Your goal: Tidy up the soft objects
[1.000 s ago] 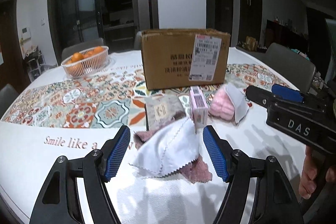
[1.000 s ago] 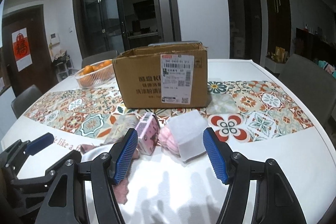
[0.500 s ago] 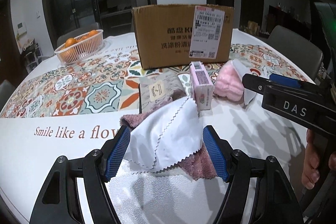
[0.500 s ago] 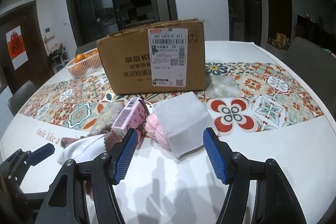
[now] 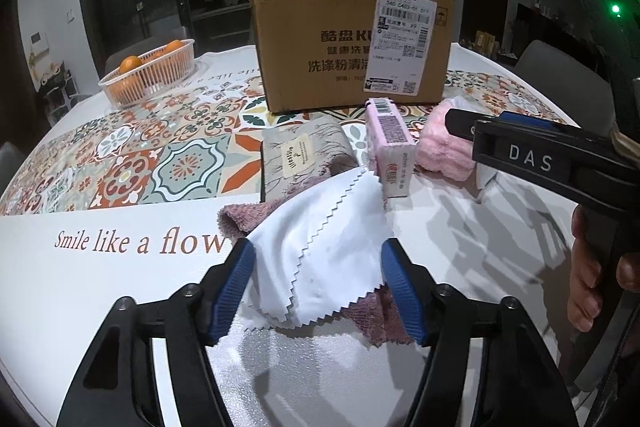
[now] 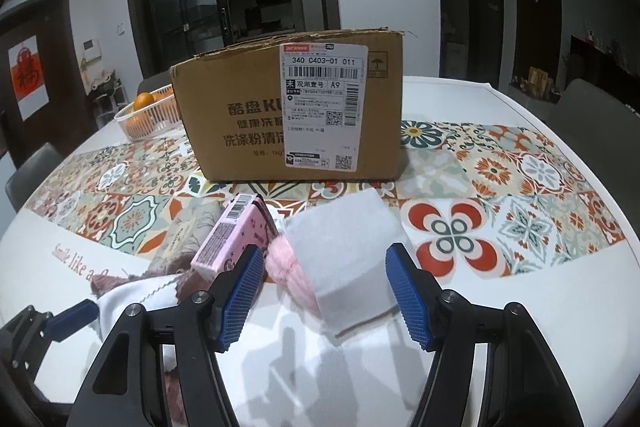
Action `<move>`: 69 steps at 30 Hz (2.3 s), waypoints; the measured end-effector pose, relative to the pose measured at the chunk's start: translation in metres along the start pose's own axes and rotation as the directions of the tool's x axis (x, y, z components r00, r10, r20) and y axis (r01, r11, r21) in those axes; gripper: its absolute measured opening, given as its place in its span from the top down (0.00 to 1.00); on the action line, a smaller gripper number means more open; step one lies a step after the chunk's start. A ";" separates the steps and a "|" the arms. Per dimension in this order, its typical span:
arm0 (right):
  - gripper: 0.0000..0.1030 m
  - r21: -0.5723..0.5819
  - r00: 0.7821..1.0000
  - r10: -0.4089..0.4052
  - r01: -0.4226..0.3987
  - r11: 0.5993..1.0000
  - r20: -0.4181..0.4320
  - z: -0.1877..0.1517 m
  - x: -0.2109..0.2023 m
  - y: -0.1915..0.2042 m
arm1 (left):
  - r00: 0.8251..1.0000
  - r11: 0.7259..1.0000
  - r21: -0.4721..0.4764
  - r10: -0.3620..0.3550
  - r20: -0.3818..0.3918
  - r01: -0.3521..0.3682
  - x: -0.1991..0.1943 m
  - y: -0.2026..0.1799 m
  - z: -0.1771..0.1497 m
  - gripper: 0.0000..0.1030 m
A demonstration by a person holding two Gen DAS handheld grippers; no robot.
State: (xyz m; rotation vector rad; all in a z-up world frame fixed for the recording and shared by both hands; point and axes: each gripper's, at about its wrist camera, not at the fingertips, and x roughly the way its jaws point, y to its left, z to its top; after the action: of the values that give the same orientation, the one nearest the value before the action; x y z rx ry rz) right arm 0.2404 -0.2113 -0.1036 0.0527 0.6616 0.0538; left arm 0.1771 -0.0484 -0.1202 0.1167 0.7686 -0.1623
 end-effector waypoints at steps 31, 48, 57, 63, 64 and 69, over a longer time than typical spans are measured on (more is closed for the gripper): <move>0.93 0.102 0.999 -0.019 0.015 0.995 0.040 -0.002 -0.023 -0.023 | 0.990 0.994 -0.048 -0.096 0.099 0.101 -0.026 -0.004 0.009 0.88; 0.93 0.111 0.996 -0.006 -0.004 0.994 0.092 0.000 -0.061 -0.019 | 0.983 0.982 -0.099 -0.148 0.111 0.159 -0.037 0.002 0.007 0.87; 0.93 0.126 0.999 0.014 -0.020 0.992 0.047 -0.013 -0.058 -0.014 | 0.986 0.982 -0.111 -0.142 0.088 0.151 -0.033 0.007 0.001 0.87; 0.93 0.133 0.998 0.044 -0.050 0.990 0.044 -0.015 -0.064 -0.007 | 0.982 0.980 -0.114 -0.147 0.119 0.161 -0.041 0.012 0.005 0.87; 0.93 0.131 0.998 0.047 -0.053 0.990 0.046 -0.015 -0.066 -0.005 | 0.980 0.978 -0.119 -0.154 0.123 0.168 -0.042 0.013 0.005 0.86; 0.93 0.123 0.997 0.062 -0.067 0.990 0.048 -0.016 -0.069 0.001 | 0.982 0.975 -0.134 -0.162 0.101 0.175 -0.037 0.016 0.000 0.82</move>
State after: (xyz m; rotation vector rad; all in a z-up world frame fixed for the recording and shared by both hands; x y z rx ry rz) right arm 0.1760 -0.2144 -0.0735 0.1947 0.6189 0.0733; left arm 0.1542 -0.0288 -0.0933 -0.0913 0.6977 -0.2718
